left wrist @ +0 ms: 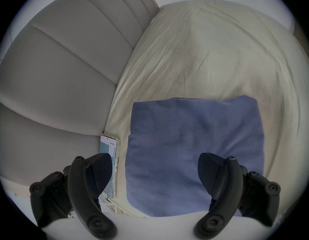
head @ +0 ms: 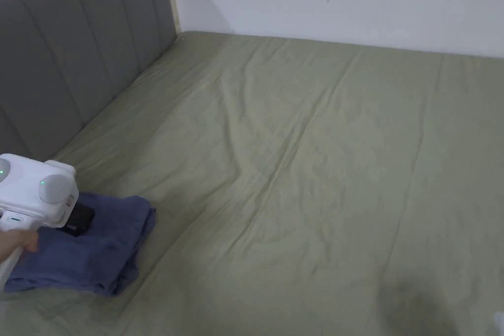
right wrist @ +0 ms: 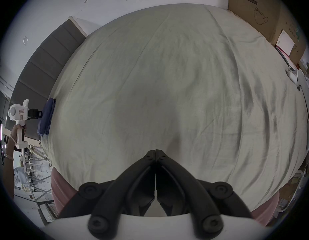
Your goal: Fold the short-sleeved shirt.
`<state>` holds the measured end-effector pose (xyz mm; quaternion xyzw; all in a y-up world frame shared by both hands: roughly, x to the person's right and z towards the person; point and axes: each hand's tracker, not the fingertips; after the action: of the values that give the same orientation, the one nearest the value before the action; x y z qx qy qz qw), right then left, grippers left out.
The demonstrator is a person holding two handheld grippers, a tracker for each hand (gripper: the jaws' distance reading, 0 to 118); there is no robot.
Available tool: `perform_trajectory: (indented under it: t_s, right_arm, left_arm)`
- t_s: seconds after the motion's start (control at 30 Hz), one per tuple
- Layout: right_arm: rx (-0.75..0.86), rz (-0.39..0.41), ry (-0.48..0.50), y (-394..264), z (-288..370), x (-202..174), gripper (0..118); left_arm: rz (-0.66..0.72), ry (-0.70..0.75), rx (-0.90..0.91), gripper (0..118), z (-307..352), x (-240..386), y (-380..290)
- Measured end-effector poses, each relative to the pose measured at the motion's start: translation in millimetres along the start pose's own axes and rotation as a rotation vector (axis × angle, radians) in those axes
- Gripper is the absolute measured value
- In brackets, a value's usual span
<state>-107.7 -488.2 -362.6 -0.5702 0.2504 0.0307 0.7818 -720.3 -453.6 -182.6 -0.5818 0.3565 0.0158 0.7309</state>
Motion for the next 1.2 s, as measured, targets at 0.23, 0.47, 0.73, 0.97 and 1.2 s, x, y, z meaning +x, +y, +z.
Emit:
perform_trajectory:
  t_s: [0.23,0.47,0.73,0.97,1.2]
  right_arm:
    - [0.016,-0.007,0.012,-4.0,9.2,5.7,0]
    - [0.074,-0.004,0.034,-9.7,29.6,10.8,0]
    - [0.297,0.091,-0.044,2.2,91.0,-0.7,0]
    - [0.778,0.166,-0.162,4.8,178.5,-28.8,0]
    - [0.970,0.203,-0.264,-2.4,214.8,-43.5,0]
  left_arm:
    - [0.054,-0.134,0.122,0,66.8,10.2,-9.5]
    - [0.172,-0.397,0.315,0,165.8,77.3,-48.2]
    - [0.127,-0.350,0.601,0,263.3,169.6,-77.0]
    - [0.204,-0.297,0.889,0,325.9,208.1,-101.7]
    - [0.202,-0.226,1.048,0,362.8,220.1,-126.6]
